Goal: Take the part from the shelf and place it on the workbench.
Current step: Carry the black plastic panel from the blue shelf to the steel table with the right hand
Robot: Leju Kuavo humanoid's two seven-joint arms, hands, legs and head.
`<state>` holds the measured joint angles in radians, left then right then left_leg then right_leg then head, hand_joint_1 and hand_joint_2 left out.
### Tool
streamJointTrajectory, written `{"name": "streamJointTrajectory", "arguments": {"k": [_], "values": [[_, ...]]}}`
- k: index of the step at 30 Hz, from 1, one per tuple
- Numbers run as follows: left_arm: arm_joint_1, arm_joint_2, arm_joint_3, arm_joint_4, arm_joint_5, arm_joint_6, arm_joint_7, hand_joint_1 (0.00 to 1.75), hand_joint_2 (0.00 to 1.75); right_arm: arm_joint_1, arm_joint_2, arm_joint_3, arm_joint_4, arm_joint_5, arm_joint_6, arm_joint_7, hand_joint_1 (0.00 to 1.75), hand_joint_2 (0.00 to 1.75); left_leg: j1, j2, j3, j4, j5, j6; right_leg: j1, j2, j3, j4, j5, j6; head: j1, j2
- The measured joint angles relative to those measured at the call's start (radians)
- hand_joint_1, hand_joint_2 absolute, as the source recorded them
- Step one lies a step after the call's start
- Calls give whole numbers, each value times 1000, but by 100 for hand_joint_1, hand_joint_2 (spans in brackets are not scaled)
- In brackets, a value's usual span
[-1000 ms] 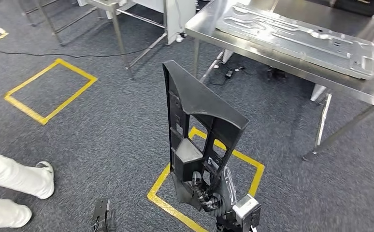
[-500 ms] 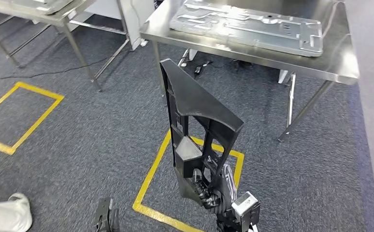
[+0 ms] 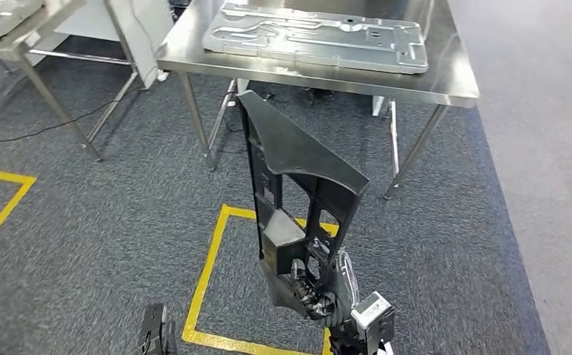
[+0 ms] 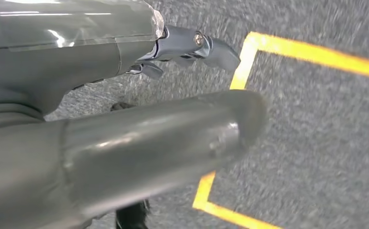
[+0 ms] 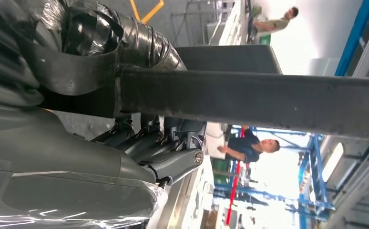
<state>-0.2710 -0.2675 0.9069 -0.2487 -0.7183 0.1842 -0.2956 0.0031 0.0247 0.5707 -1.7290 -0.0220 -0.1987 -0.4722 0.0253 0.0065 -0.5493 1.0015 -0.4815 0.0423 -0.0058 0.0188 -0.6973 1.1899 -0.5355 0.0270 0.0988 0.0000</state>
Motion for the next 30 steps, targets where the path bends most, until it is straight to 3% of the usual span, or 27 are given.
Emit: {"name": "streamJointTrajectory", "arguments": {"k": [2,3,5,7,8,10,12,14,16,17,18,19,21,22,23,25,27,29,30], "values": [[4,3,-7,0,10,-3,5,0,0,-3,0,1,5,0,0,5,175,175,-1,28,1,1,-4,0,-9,-13,-55,94,-24,8,0,0],[5,4,-10,0,15,-4,7,0,0,-3,0,2,8,0,0,8,175,175,-1,42,3,1,-7,-2,-13,-17,-59,96,-11,11,0,0],[5,5,-17,0,24,-4,9,0,0,-5,0,3,11,0,0,12,175,175,0,63,13,1,-15,-9,-17,-37,-6,-12,57,13,0,0],[4,7,-23,0,33,-4,10,0,0,-12,2,5,13,2,-4,14,175,175,-3,79,20,1,-25,-22,-11,-64,60,-134,101,7,0,0],[3,8,-27,0,39,-4,10,0,0,-15,4,7,14,6,-10,15,175,175,-4,84,23,1,-30,-29,-6,-71,77,-163,104,2,0,0],[0,9,-36,-1,52,-6,10,0,0,-19,7,10,17,18,-27,17,175,175,-6,95,32,-3,-38,-41,0,-63,79,-170,93,-10,-1,0],[-1,10,-44,-2,65,-9,8,0,0,-23,9,13,19,29,-39,19,175,175,-2,82,37,6,-49,-53,-4,-51,90,-178,85,-25,-1,0],[1,13,-51,-5,73,-10,9,0,0,-31,14,18,20,35,-44,22,175,175,1,38,-3,90,-84,-58,-8,-39,105,-186,76,-43,-2,0],[9,18,-57,-6,78,-11,12,0,0,-40,20,27,23,46,-50,27,175,175,1,6,-91,237,-130,-57,-1,-28,120,-186,62,-54,-2,0],[15,20,-60,-6,80,-12,14,0,0,-42,21,31,25,53,-55,30,175,175,0,2,-131,291,-135,-56,2,-21,130,-186,53,-56,-2,0],[20,22,-62,-6,81,-12,16,0,0,-44,23,36,26,60,-60,33,175,175,0,1,-154,306,-116,-54,4,-13,143,-186,44,-56,-2,0],[23,23,-65,-6,82,-12,18,0,0,-46,24,40,27,68,-66,36,175,175,-1,1,-158,280,-74,-51,5,-7,159,-186,34,-55,-2,0],[27,27,-69,-6,86,-12,22,0,0,-55,26,48,28,86,-80,45,175,175,-6,-2,-127,158,25,-39,6,3,191,-186,10,-50,-2,0],[28,29,-73,-6,88,-12,24,0,0,-60,27,51,29,94,-88,51,175,175,-9,-4,-104,99,50,-34,7,7,202,-186,-2,-45,-2,0],[28,30,-78,-6,90,-12,25,0,0,-67,27,52,29,101,-95,57,175,175,-14,-6,-87,62,54,-28,7,10,210,-187,-11,-39,-3,0],[27,32,-87,-7,93,-15,26,0,0,-80,27,53,30,113,-108,70,175,175,-18,-7,-62,29,30,-16,6,14,219,-184,-14,-24,-3,0],[27,34,-94,-7,96,-18,26,0,0,-94,27,53,30,120,-115,83,175,175,-14,-8,-34,10,16,-4,5,10,203,-137,9,-12,-3,0],[28,36,-101,-8,98,-20,27,0,0,-107,27,53,32,122,-120,91,175,175,-10,-8,7,-12,1,4,2,-1,137,-37,34,-1,-3,0],[31,37,-105,-8,98,-22,27,0,0,-111,26,53,35,122,-122,92,175,175,-9,-8,27,-21,-9,6,-1,-6,92,15,30,4,-2,0]]}}
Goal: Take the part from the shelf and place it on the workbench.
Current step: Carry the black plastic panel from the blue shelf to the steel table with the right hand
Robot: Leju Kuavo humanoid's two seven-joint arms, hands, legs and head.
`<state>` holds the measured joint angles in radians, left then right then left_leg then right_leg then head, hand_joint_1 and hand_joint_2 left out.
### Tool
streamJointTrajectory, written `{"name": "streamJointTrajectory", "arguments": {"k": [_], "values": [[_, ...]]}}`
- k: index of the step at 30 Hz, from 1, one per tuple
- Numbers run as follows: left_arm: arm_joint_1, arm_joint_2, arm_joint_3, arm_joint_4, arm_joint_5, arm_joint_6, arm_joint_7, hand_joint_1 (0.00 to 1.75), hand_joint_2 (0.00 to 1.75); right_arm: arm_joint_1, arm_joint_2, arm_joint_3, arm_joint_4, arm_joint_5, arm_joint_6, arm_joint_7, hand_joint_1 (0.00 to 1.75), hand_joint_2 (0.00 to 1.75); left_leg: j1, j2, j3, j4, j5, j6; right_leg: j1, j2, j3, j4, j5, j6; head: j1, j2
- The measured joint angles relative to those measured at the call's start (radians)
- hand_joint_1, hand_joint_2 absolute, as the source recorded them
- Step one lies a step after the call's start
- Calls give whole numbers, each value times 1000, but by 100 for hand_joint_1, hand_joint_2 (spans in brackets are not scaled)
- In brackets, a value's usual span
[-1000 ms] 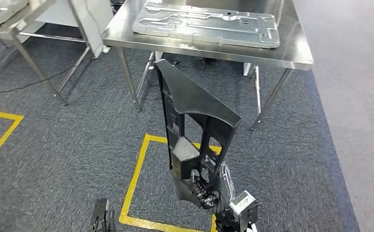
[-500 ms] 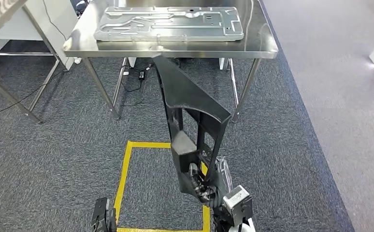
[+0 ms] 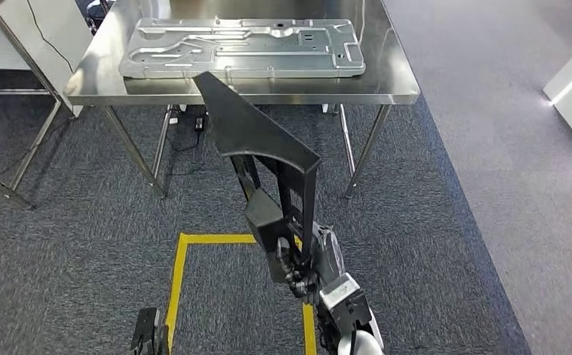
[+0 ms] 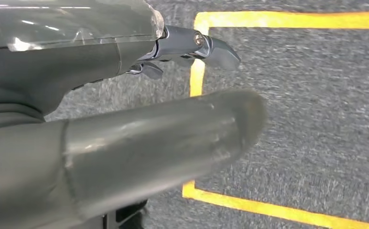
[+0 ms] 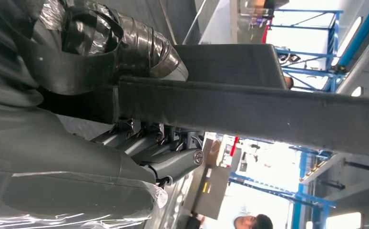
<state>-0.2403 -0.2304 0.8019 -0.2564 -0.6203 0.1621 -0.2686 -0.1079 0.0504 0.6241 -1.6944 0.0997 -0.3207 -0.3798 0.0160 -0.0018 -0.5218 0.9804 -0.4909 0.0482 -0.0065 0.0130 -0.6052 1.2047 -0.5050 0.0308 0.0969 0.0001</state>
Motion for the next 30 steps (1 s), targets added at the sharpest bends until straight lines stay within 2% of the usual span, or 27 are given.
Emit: {"name": "streamJointTrajectory", "arguments": {"k": [1,2,3,4,5,6,7,8,9,10,11,12,13,14,15,16,17,18,19,20,21,23,24,25,28,29,30], "values": [[3,2,-3,0,1,-2,0,0,0,-3,-1,0,4,-1,-2,2,175,175,1,0,22,-8,-12,0,-3,-3,-46,40,-24,3,0,0],[7,3,-6,0,1,-4,1,0,0,-6,-2,0,9,-2,-3,4,175,175,2,-1,45,-15,-26,-1,-5,-5,-88,62,-60,5,0,0],[11,5,-8,0,2,-5,2,0,0,-8,-3,0,15,-3,-4,7,175,175,3,-2,71,-21,-42,-3,-7,-6,-120,62,-95,7,0,0],[15,6,-9,0,2,-6,3,0,0,-11,-4,0,20,-4,-4,10,175,175,4,-3,100,-26,-60,-6,-8,-8,-142,39,-116,8,0,0],[17,7,-10,0,4,-6,5,0,0,-13,-5,0,26,-4,-4,14,175,175,6,-4,129,-31,-79,-8,-8,-11,-155,-3,-102,7,0,0],[21,7,-11,0,6,-7,7,0,0,-15,-7,-1,32,-5,-4,16,175,175,7,-4,154,-35,-99,-11,-7,-14,-160,-62,-36,3,0,0],[23,8,-12,0,8,-7,10,0,0,-16,-8,-1,39,-6,-4,19,175,175,6,-4,178,-37,-120,-17,-4,-18,-163,-114,56,-3,0,0],[25,8,-14,0,10,-7,12,0,0,-16,-9,-1,48,-7,-4,23,175,175,5,-4,197,-42,-139,-25,1,-19,-162,-149,134,-11,-1,0],[25,10,-16,0,13,-6,13,0,0,-16,-10,-1,55,-8,-4,27,175,175,5,-4,216,-50,-154,-33,5,-20,-161,-165,186,-21,-1,0],[23,11,-19,-1,14,-6,14,0,0,-17,-10,-2,60,-8,-4,30,175,175,5,-4,231,-53,-157,-42,10,-18,-156,-162,192,-32,-2,0],[18,12,-23,-2,16,-5,14,0,0,-21,-9,-2,63,-8,-4,32,175,175,6,-4,231,-38,-144,-50,11,-13,-143,-159,173,-42,-2,0],[14,13,-26,-3,19,-4,14,0,0,-24,-8,-2,65,-8,-5,32,175,175,8,-4,215,7,-119,-54,10,-11,-127,-164,159,-52,-2,1],[11,13,-30,-3,23,-4,14,0,0,-28,-7,-2,69,-7,-5,33,175,175,9,-4,176,80,-90,-58,9,-8,-106,-173,145,-60,-3,1],[9,14,-32,-4,28,-3,15,0,0,-30,-7,-3,74,-6,-5,35,175,175,9,-4,124,164,-74,-61,7,-6,-82,-184,132,-67,-3,1],[11,15,-35,-4,34,-3,16,0,0,-29,-7,-3,80,-5,-5,38,175,175,10,-3,69,235,-81,-61,5,-5,-59,-193,118,-71,-3,1],[14,16,-37,-4,41,-2,17,0,0,-29,-7,-3,86,-2,-7,41,175,175,9,-3,19,280,-116,-62,5,-2,-36,-199,103,-73,-4,0],[18,18,-39,-4,47,-2,19,0,0,-29,-7,-3,92,1,-8,46,175,175,9,-3,-24,298,-168,-63,5,2,-12,-202,87,-73,-3,0],[23,19,-42,-4,52,-1,20,0,0,-29,-7,-3,97,6,-11,50,175,175,9,-3,-59,294,-223,-63,5,7,12,-204,71,-73,-3,0],[27,21,-45,-4,56,1,20,0,0,-30,-7,-3,102,13,-14,55,175,175,8,-3,-87,274,-261,-63,6,10,36,-205,54,-71,-3,0],[30,23,-49,-4,60,3,20,0,0,-30,-7,-3,107,19,-17,59,175,175,7,-3,-109,239,-264,-60,7,13,60,-205,37,-70,-3,0],[34,25,-53,-4,64,6,20,0,0,-30,-7,-3,111,27,-20,63,175,175,5,-3,-125,190,-212,-54,8,14,78,-205,20,-67,-3,0],[41,29,-59,-4,70,11,20,0,0,-34,-8,-3,120,39,-24,70,175,175,-2,-6,-148,96,-21,-39,13,19,101,-196,-12,-59,-3,0],[45,31,-62,-4,73,13,20,0,0,-36,-8,-3,123,45,-25,72,175,175,-6,-7,-154,69,59,-32,14,22,105,-193,-25,-53,-4,0],[46,32,-66,-4,75,13,20,0,0,-39,-9,-3,124,50,-26,75,175,175,-8,-8,-158,60,98,-27,15,26,108,-190,-35,-46,-4,1],[39,30,-81,-4,77,14,17,0,0,-56,-9,-4,122,67,-24,82,175,175,-4,-8,-145,53,99,-15,11,18,110,-179,-61,-27,-5,1],[36,29,-86,-4,79,14,17,0,0,-67,-9,-4,122,72,-24,83,175,175,-2,-8,-138,49,96,-9,9,10,95,-146,-79,-20,-5,1],[33,29,-90,-4,80,13,17,0,0,-79,-10,-4,123,77,-24,85,175,175,-2,-7,-133,47,91,-5,6,2,67,-93,-102,-13,-5,1]]}}
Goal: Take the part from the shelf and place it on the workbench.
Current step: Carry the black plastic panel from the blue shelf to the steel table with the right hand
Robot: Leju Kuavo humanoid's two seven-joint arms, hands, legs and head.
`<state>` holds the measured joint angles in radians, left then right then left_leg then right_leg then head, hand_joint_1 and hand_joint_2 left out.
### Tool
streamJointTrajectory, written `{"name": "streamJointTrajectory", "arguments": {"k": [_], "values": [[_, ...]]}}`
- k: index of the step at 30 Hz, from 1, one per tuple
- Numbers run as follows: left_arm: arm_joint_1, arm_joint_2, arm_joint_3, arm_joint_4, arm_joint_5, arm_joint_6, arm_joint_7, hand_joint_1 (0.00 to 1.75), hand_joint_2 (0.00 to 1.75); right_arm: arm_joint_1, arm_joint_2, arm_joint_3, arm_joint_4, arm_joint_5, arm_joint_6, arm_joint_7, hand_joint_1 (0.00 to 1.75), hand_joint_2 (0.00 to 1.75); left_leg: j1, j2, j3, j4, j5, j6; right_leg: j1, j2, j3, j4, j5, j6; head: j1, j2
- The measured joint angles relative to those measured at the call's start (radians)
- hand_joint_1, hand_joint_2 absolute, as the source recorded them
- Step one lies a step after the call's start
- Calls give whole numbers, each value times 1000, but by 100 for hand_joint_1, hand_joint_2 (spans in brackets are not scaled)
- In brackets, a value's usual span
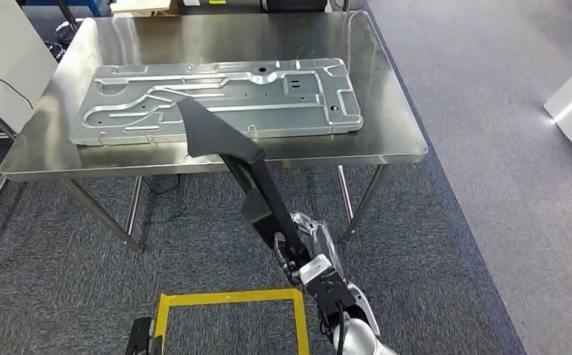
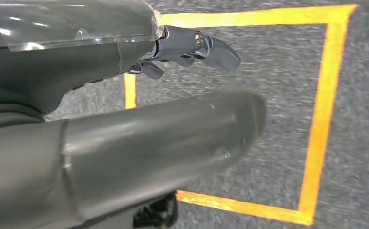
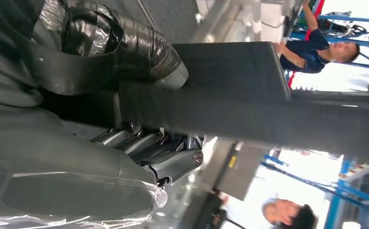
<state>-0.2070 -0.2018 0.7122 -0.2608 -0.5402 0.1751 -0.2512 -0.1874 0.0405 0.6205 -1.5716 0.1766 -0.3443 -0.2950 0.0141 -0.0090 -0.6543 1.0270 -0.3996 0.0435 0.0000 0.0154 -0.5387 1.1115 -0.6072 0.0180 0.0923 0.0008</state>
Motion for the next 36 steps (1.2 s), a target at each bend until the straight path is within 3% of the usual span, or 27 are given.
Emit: {"name": "streamJointTrajectory", "arguments": {"k": [2,3,4,5,7,8,11,14,17,18,19,20,22,24,29,31,33,34,35,36], "values": [[-3,0,-10,0,3,-3,4,0,0,-28,-3,0,2,13,0,4,175,175,0,2,9,-1,-11,5,-6,-7,-86,133,-42,11,0,0],[-3,0,-15,0,4,-4,7,0,0,-40,-4,0,2,20,0,8,175,175,0,2,15,-1,-17,5,-9,-8,-121,174,-42,14,0,0],[-3,0,-20,0,4,-6,9,0,0,-51,-6,0,3,25,0,12,175,175,0,2,23,-1,-23,4,-11,-9,-139,181,-21,16,0,0],[-3,0,-23,0,5,-8,11,0,0,-63,-8,0,3,29,0,16,175,175,0,1,32,-1,-29,3,-12,-10,-136,146,21,15,0,0],[-3,-2,-32,0,7,-14,15,0,0,-92,-10,0,3,33,0,25,175,175,-1,-1,51,-1,-40,-2,-12,-10,-95,18,114,7,0,0],[-4,-3,-38,0,8,-18,17,0,0,-113,-10,0,3,35,2,33,175,175,-2,-1,55,-1,-45,-6,-9,-10,-76,-37,141,1,0,0],[-9,-4,-57,0,12,-31,27,0,0,-205,-10,0,3,61,17,81,175,175,-4,1,55,-4,-48,-23,-1,-6,-66,-83,150,-16,0,0],[-14,-3,-83,-2,13,-47,42,0,0,-320,-9,7,11,163,19,147,175,175,-3,4,41,29,-73,-38,-9,-6,-57,-100,159,-35,0,0],[-20,-3,-110,-3,13,-63,58,0,0,-424,-8,31,43,296,30,209,175,175,-2,4,-44,203,-155,-46,-8,-10,-51,-107,158,-48,-1,0],[-21,-3,-119,-3,14,-67,64,0,0,-451,-8,42,59,339,37,228,175,175,-1,4,-71,254,-168,-49,-7,-11,-50,-106,157,-50,-1,0],[-21,-3,-128,-3,14,-70,70,0,0,-476,-9,54,78,386,44,247,175,175,-1,4,-85,273,-163,-50,-6,-11,-50,-105,155,-50,0,0],[-23,-3,-138,-4,14,-72,77,0,0,-502,-9,66,98,441,52,270,175,175,-1,4,-78,251,-138,-51,-6,-10,-48,-103,153,-49,-1,0],[-29,-4,-160,-6,14,-74,91,0,0,-555,-10,91,141,561,65,315,175,175,0,6,-19,123,-68,-49,-6,-10,-46,-96,145,-43,0,0],[-37,-5,-181,-8,15,-75,105,0,0,-607,-10,114,190,672,78,348,175,175,-2,6,28,24,-37,-41,-2,-10,-48,-85,137,-33,0,0],[-45,-7,-229,-16,23,-73,122,0,0,-706,-12,170,310,849,111,377,175,175,0,3,41,0,-39,-10,-1,-11,-61,-57,117,-8,0,0],[-48,-8,-245,-19,27,-71,124,0,0,-734,-13,187,354,877,121,376,175,175,3,3,48,-3,-42,0,-6,-11,-115,45,74,3,0,0],[-49,-8,-259,-20,32,-68,126,0,0,-748,-14,204,394,895,126,375,175,175,3,2,54,-3,-50,4,-9,-11,-195,170,39,10,0,0],[-49,-8,-265,-20,35,-67,127,0,0,-752,-15,210,412,902,127,375,175,175,3,1,59,-3,-54,4,-10,-11,-220,196,46,11,0,0],[-48,-9,-270,-20,38,-65,128,0,0,-755,-16,216,428,907,127,375,175,175,3,-1,65,-3,-59,3,-11,-11,-225,183,74,9,0,0],[-48,-9,-275,-20,41,-65,129,0,0,-759,-17,221,442,910,128,374,175,175,2,-2,74,-3,-65,2,-11,-11,-211,131,119,6,0,0]]}}
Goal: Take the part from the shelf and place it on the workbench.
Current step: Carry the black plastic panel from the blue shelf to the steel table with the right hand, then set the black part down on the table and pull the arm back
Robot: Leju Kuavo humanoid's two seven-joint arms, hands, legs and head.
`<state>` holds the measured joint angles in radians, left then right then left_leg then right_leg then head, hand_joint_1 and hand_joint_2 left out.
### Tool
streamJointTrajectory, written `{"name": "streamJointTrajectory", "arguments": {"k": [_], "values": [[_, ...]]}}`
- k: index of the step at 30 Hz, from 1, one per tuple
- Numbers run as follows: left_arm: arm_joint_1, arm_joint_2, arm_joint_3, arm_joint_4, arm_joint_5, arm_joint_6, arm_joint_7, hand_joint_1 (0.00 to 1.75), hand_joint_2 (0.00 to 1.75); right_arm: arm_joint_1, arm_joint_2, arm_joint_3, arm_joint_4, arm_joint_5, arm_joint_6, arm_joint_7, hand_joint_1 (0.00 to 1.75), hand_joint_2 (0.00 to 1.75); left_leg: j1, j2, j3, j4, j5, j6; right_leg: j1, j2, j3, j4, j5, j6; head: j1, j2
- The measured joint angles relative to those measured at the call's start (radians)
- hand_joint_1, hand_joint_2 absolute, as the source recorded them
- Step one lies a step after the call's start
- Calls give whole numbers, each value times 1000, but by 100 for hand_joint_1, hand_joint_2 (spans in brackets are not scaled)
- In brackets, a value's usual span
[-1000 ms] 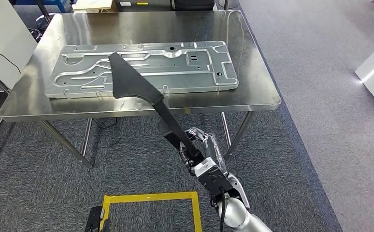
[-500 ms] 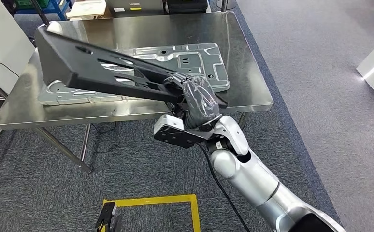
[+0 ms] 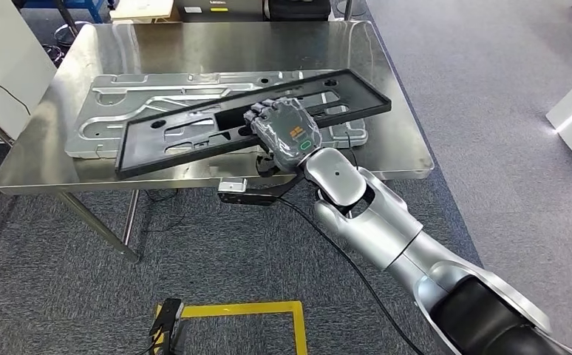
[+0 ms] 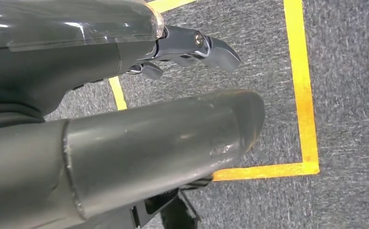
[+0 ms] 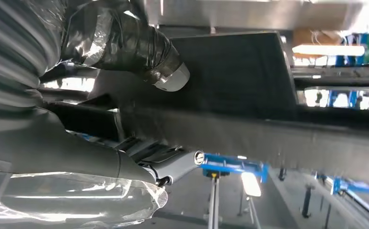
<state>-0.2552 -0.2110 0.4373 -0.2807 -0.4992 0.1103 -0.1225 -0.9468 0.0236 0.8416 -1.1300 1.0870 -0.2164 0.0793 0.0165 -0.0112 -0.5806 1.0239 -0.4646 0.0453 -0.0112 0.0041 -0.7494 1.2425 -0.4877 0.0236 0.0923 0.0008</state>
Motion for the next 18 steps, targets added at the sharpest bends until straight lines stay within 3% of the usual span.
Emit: {"name": "streamJointTrajectory", "arguments": {"k": [2,3,5,8,10,12,13,14,16,17,18], "values": [[-1,-3,-10,0,4,0,1,0,0,-13,-1,7,25,2,2,-2,175,175,-1,-1,15,-1,-14,-6,5,-1,52,-136,80,-13,0,0],[-2,-4,-14,0,6,1,2,0,0,-20,-1,10,37,3,3,-3,175,175,-1,-1,19,-2,-19,-11,10,-1,73,-184,95,-20,0,0],[-6,-6,-22,0,10,1,5,0,0,-30,-2,14,59,3,5,-8,175,175,-1,0,24,-7,-26,-23,18,-2,88,-212,86,-31,0,0],[-9,-7,-33,-3,17,2,8,0,0,-31,-3,16,83,0,2,-14,175,175,-2,3,31,0,-43,-40,12,-2,115,-236,75,-45,0,0],[-11,-6,-39,-5,23,4,10,0,0,-30,-4,16,96,-5,-1,-18,175,175,-1,5,-15,91,-75,-45,7,-2,140,-249,66,-54,0,0],[-11,-5,-42,-5,29,5,12,0,0,-28,-4,17,111,-9,-3,-21,175,175,0,5,-104,223,-105,-49,8,-2,160,-250,49,-60,-1,0],[-10,-4,-42,-5,32,5,13,0,0,-26,-4,18,118,-10,-3,-22,175,175,1,5,-139,259,-97,-50,8,-1,171,-249,39,-60,-1,0],[-9,-3,-43,-5,34,6,13,0,0,-23,-4,18,126,-12,-3,-23,175,175,1,5,-158,258,-68,-51,8,0,184,-248,27,-59,-1,0],[-9,1,-43,-5,39,8,14,0,0,-21,-4,19,139,-17,-3,-26,175,175,1,6,-142,148,39,-48,8,2,214,-244,0,-53,-1,0],[-9,3,-44,-5,40,8,14,0,0,-21,-4,19,146,-19,-3,-28,175,175,-2,6,-121,88,78,-45,10,2,225,-243,-12,-49,-1,0],[-10,5,-45,-5,41,9,15,0,0,-21,-5,19,152,-21,-4,-29,175,175,-4,6,-100,36,95,-41,11,3,233,-243,-23,-43,-1,0]]}}
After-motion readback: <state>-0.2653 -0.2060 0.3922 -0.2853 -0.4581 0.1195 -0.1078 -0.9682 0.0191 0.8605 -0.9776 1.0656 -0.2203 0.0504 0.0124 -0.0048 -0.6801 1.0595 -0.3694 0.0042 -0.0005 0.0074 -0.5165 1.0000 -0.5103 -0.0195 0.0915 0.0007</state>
